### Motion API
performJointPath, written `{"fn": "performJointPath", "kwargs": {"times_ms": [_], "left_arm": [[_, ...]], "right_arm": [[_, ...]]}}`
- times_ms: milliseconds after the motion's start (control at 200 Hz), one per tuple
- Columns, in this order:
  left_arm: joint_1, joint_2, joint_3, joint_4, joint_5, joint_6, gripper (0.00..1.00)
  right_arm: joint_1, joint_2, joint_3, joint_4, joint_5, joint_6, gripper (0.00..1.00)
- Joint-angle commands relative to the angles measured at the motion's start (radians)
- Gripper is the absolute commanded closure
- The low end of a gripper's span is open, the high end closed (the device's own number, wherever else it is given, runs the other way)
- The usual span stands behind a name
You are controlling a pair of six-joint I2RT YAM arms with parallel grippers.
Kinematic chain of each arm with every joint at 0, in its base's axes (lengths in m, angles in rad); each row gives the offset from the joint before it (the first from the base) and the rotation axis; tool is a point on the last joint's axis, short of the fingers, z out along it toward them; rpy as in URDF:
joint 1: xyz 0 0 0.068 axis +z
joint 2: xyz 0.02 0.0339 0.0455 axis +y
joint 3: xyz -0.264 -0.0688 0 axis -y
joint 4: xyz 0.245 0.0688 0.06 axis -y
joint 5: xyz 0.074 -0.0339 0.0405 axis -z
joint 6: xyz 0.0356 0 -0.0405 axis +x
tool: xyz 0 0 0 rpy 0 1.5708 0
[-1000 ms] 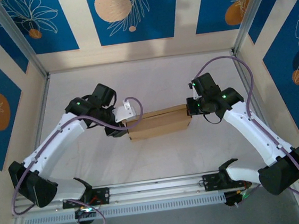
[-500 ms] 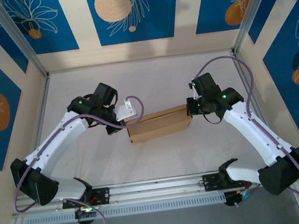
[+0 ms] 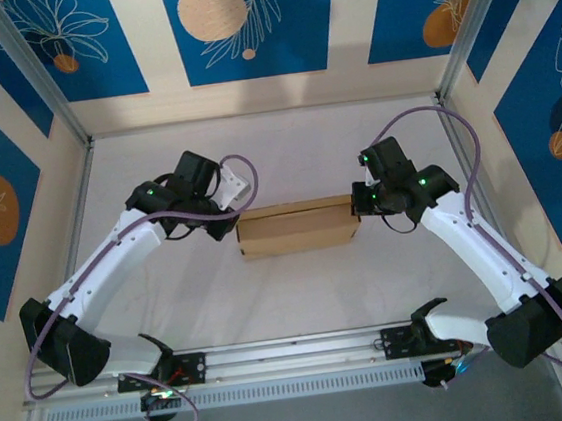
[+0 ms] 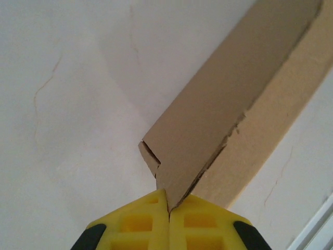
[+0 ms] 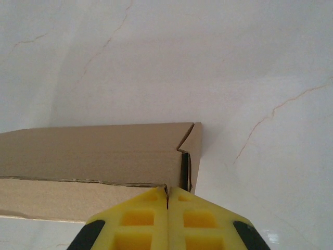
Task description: Fold the paper box
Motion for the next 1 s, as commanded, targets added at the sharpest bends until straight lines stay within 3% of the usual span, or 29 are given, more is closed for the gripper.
{"fn": "performJointPath", "kwargs": {"times_ms": [0,135,225,400,515,995], "left_arm": [[0.004,-0.021,-0.024,0.122,0.012,-0.204,1.00],[0.004,-0.047,-0.075,0.164,0.035,-0.210,1.00],[0.003,-0.055,-0.092,0.148,0.083,-0.131,1.00],[0.005,-0.076,-0.129,0.087,0.112,0.080,0.82],[0.006,-0.085,-0.136,0.075,0.085,0.146,0.75],[0.006,-0.078,-0.105,0.037,0.081,0.239,0.80]], "right_arm": [[0.019,-0.029,-0.007,0.020,-0.033,0.045,1.00],[0.013,-0.033,-0.004,0.013,-0.014,0.031,1.00],[-0.002,-0.027,0.003,0.005,-0.018,0.010,1.00],[-0.037,-0.012,0.030,-0.019,-0.007,-0.050,1.00],[-0.046,-0.009,0.046,-0.026,0.000,-0.075,1.00],[-0.070,0.003,0.053,-0.023,-0.015,-0.092,1.00]]}}
